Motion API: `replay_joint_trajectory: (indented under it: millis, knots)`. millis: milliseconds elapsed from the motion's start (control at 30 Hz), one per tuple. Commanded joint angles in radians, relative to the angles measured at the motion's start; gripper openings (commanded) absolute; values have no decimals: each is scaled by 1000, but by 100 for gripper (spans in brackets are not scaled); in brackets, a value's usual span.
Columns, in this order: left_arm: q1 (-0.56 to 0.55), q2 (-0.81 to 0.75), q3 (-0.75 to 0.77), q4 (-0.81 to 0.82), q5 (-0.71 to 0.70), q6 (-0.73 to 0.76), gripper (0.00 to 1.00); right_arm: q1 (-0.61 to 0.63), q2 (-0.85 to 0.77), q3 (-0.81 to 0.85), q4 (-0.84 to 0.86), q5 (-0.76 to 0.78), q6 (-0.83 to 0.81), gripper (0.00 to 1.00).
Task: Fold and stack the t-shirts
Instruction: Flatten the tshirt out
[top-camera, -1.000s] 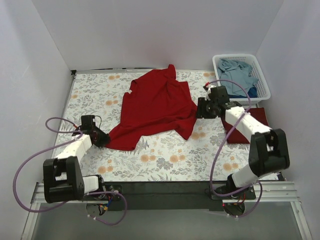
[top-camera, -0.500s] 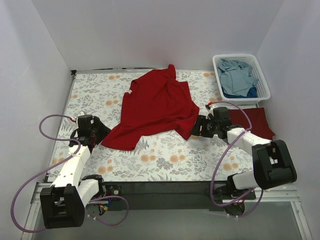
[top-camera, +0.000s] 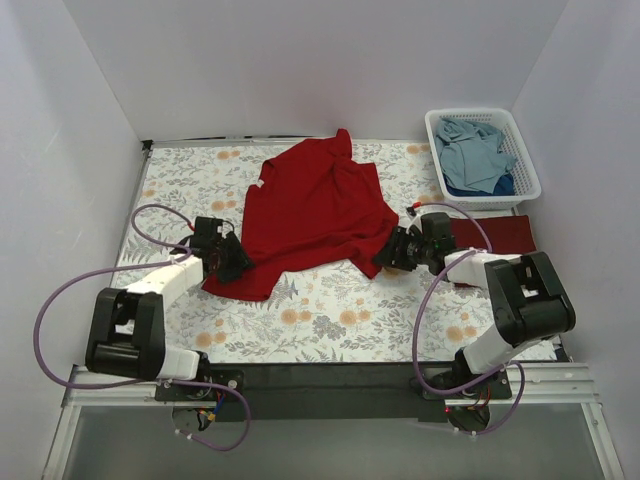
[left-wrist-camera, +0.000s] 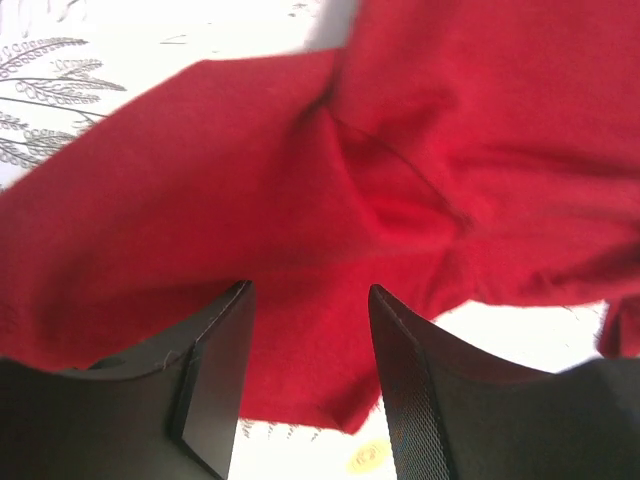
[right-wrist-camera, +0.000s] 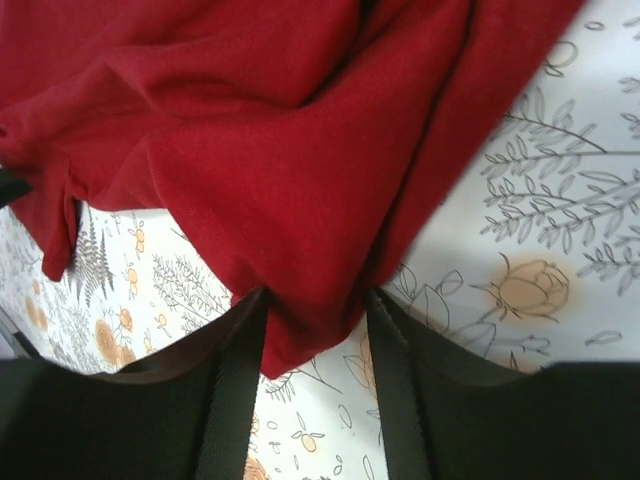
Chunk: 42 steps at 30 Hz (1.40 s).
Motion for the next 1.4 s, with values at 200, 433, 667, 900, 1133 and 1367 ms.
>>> replay_joint_trajectory:
  millis: [200,433,667,900,1133,1367]
  knots:
    - [1,90,34,-51,-89,2,45,-2,-23,110,-214,104,-162,3]
    - [1,102,42,-64,-79,-1,43,21,-169,547,-789,617,-476,3]
    - [2,88,36,-67,-85,5,43,197,-108,741,-952,577,-512,32]
    - [1,70,27,-80,-131,7,43,309,-70,649,-926,498,-467,53]
    - [1,70,33,-85,-140,10,43,89,-184,419,-712,373,-337,53]
    - [2,72,34,-85,-138,11,43,9,-95,382,-507,348,-314,52]
